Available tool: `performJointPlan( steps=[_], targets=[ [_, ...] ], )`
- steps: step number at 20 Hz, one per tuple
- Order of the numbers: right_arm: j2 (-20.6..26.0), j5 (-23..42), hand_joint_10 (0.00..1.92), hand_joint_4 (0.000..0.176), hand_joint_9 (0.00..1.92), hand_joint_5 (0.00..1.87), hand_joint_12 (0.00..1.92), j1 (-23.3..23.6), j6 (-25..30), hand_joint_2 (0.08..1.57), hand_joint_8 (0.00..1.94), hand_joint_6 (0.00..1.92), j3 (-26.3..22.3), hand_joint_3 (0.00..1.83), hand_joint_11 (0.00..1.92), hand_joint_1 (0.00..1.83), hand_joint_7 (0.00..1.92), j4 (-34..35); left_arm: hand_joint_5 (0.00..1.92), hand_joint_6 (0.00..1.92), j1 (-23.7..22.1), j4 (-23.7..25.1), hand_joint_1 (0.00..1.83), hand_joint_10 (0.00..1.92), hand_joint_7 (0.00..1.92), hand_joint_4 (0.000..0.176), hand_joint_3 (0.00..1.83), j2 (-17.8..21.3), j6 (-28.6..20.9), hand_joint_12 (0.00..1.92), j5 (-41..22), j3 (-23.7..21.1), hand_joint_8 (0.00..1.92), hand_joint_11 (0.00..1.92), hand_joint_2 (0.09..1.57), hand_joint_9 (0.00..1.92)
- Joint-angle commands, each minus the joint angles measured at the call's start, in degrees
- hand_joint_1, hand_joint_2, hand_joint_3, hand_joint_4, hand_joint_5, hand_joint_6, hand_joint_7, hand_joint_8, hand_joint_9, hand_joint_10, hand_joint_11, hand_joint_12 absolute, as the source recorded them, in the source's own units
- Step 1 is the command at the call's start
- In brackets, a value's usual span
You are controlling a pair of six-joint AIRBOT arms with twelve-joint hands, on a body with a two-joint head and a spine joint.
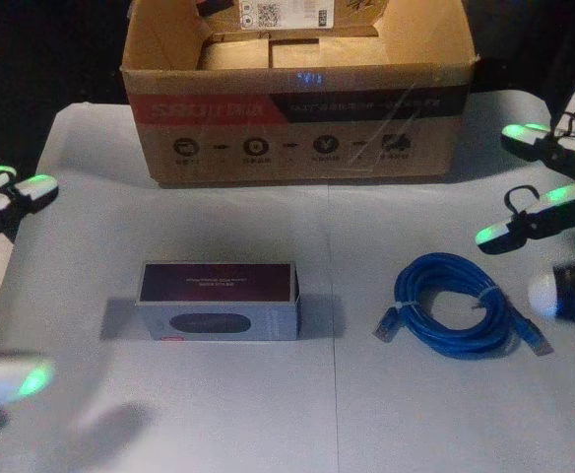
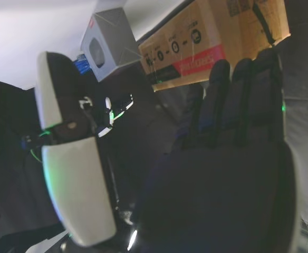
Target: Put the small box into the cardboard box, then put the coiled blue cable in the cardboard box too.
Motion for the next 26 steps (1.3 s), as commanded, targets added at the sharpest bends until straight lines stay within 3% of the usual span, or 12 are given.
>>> performJointPlan(
  steps=[1, 7, 9, 10, 11, 12, 13, 14, 16, 17, 22, 26],
  targets=[
    [-0.20, 6.78, 0.00, 0.176, 0.00, 0.00, 0.00, 0.93, 0.32, 1.00, 0.00, 0.00, 0.33, 0.02, 0.00, 0.00, 0.00, 0.60, 0.00, 0.00, -0.69, -0.17, 0.00, 0.00, 0.00, 0.176, 0.03, -0.14, -0.03, 0.00, -6.38, 0.32, 0.00, 0.00, 0.93, 0.00],
    [-0.59, 6.77, 0.00, 0.176, 0.00, 0.00, 0.00, 0.94, 0.32, 1.07, 0.00, 0.00, 0.45, 0.03, 0.00, 0.00, 0.00, 0.49, 0.00, 0.00, -1.53, 1.05, 0.00, 0.00, 0.00, 0.176, 0.02, -0.32, -0.03, 0.00, -5.58, 0.51, 0.00, 0.00, 0.96, 0.00],
    [-0.60, 6.77, 0.00, 0.176, 0.00, 0.15, 0.00, 0.94, 0.32, 1.15, 0.00, 0.01, 0.46, 0.01, 0.00, 0.02, 0.00, 0.47, 0.00, 0.00, -3.35, 2.20, 0.00, 0.00, 0.00, 0.176, 0.01, -0.98, -0.03, 0.01, -3.99, 1.03, 0.00, 0.03, 0.97, 0.00],
    [-0.60, 6.58, 0.01, 0.149, 0.05, 0.41, 0.01, 0.94, 0.32, 1.23, 0.01, 0.02, 0.55, 0.01, 0.02, 0.09, 0.11, 0.47, 0.00, 0.00, -4.41, 2.86, 0.00, 0.00, 0.00, 0.176, 0.01, -1.42, -0.03, 0.00, -2.80, 1.38, 0.00, 0.00, 0.96, 0.00],
    [-0.61, 6.30, 0.02, 0.106, 0.18, 0.53, 0.07, 0.94, 0.32, 1.27, 0.02, 0.01, 0.62, 0.00, 0.10, 0.11, 0.26, 0.47, 0.00, 0.00, -5.61, 3.58, 0.00, 0.00, 0.00, 0.176, 0.00, -1.84, -0.03, 0.00, -1.68, 1.68, 0.00, 0.00, 0.96, 0.00],
    [-0.60, 6.23, 0.00, 0.073, 0.29, 0.60, 0.45, 0.94, 0.33, 1.31, 0.01, 0.01, 0.60, 0.00, 0.02, 0.10, 0.37, 0.46, 0.00, 0.00, -6.84, 4.55, 0.00, 0.00, 0.00, 0.176, 0.00, -2.25, -0.03, 0.00, -0.39, 2.05, 0.00, 0.01, 0.96, 0.00],
    [-0.62, 6.23, 0.00, 0.110, 0.24, 0.49, 0.51, 0.94, 0.33, 1.31, 0.00, 0.00, 0.60, 0.00, 0.00, 0.05, 0.29, 0.41, 0.00, 0.00, -8.11, 5.58, 0.00, 0.00, 0.00, 0.176, 0.01, -2.73, -0.03, 0.00, 0.78, 2.42, 0.00, 0.01, 0.97, 0.00],
    [-0.64, 6.23, 0.00, 0.171, 0.02, 0.24, 0.05, 0.94, 0.33, 1.28, 0.00, 0.00, 0.60, 0.00, 0.00, 0.00, 0.04, 0.35, 0.00, 0.00, -9.22, 6.62, 0.00, 0.00, 0.00, 0.176, 0.00, -3.10, -0.03, 0.00, 1.80, 2.78, 0.00, 0.01, 0.97, 0.00],
    [-0.63, 6.23, 0.00, 0.176, 0.00, 0.07, 0.00, 0.95, 0.33, 1.25, 0.00, 0.00, 0.61, 0.00, 0.00, 0.00, 0.00, 0.33, 0.00, 0.00, -12.28, 8.71, 0.00, 0.00, 0.00, 0.176, 0.01, -4.34, -0.03, 0.01, 3.78, 3.62, 0.00, 0.03, 0.99, 0.00],
    [-0.58, 6.23, 0.00, 0.176, 0.00, 0.01, 0.00, 0.95, 0.33, 1.22, 0.00, 0.00, 0.61, 0.00, 0.00, 0.00, 0.00, 0.33, 0.00, 0.00, -13.37, 9.27, 0.09, 0.00, 0.00, 0.176, 0.00, -4.83, -0.04, 0.00, 4.62, 3.94, 0.00, 0.00, 0.98, 0.00],
    [-0.48, 6.24, 0.00, 0.176, 0.00, 0.00, 0.00, 0.95, 0.33, 1.14, 0.00, 0.00, 0.60, 0.00, 0.00, 0.15, 0.00, 0.32, 0.00, 0.00, -17.34, 10.34, 0.50, 0.01, 0.04, 0.176, 0.00, -8.19, -0.08, 0.05, 8.50, 6.16, 0.00, 0.11, 0.82, 0.09],
    [-0.47, 6.24, 0.00, 0.176, 0.00, 0.00, 0.00, 0.95, 0.33, 1.11, 0.00, 0.00, 0.60, 0.00, 0.00, 0.25, 0.00, 0.32, 0.00, 0.00, -19.84, 10.52, 0.55, 0.00, 0.05, 0.176, 0.00, -10.87, -0.10, 0.04, 11.95, 8.01, 0.00, 0.09, 0.81, 0.09]
  ],
)
